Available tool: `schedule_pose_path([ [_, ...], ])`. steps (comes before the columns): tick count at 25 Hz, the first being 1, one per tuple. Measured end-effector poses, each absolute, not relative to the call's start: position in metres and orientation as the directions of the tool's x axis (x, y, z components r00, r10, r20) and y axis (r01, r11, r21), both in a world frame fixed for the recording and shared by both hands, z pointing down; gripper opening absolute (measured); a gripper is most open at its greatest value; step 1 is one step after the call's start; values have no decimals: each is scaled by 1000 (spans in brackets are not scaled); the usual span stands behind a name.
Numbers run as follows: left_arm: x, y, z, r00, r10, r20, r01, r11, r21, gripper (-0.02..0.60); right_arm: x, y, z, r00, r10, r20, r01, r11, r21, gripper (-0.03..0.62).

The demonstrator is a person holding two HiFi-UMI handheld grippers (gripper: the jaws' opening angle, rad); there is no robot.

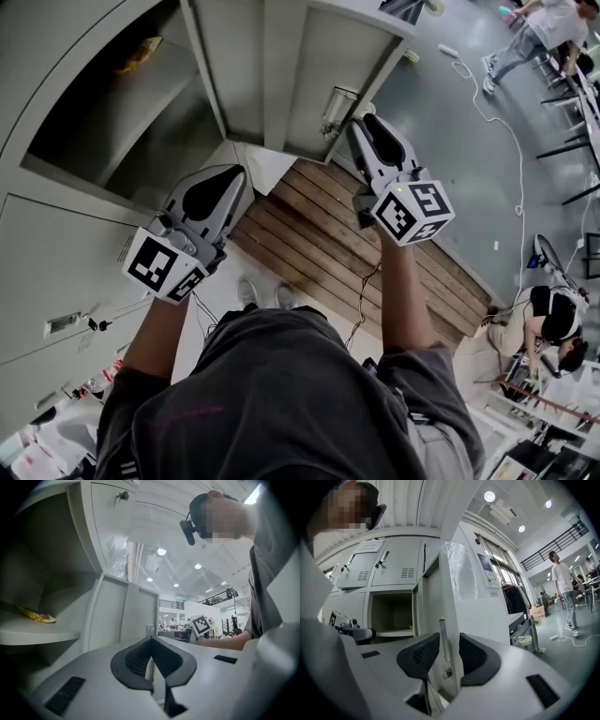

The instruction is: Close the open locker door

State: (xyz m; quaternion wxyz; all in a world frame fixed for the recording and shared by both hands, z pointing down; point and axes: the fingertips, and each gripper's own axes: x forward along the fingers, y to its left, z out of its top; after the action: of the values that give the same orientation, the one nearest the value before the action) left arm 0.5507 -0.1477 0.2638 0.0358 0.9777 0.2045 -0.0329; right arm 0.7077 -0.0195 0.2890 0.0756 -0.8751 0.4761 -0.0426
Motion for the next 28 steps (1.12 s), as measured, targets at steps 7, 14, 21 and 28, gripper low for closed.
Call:
schedule_pose_path([
  [7,554,-149,264,913,402,-70,406,-912,55,15,717,-26,291,542,-840,16,-828,-537,-159,133],
  [14,554,-149,267,917,395,-52,397,-916,55,15,720,-33,294,534,-845,27,-833,-531,-154,130],
  [21,540,-146,265,934,352,-52,355,-934,50,15,708,-29,294,518,-855,16,-844,-514,-151,117],
  [28,517,-137,266,956,288,-62,291,-955,55,15,680,-30,294,447,-895,6,-885,-443,-146,110],
])
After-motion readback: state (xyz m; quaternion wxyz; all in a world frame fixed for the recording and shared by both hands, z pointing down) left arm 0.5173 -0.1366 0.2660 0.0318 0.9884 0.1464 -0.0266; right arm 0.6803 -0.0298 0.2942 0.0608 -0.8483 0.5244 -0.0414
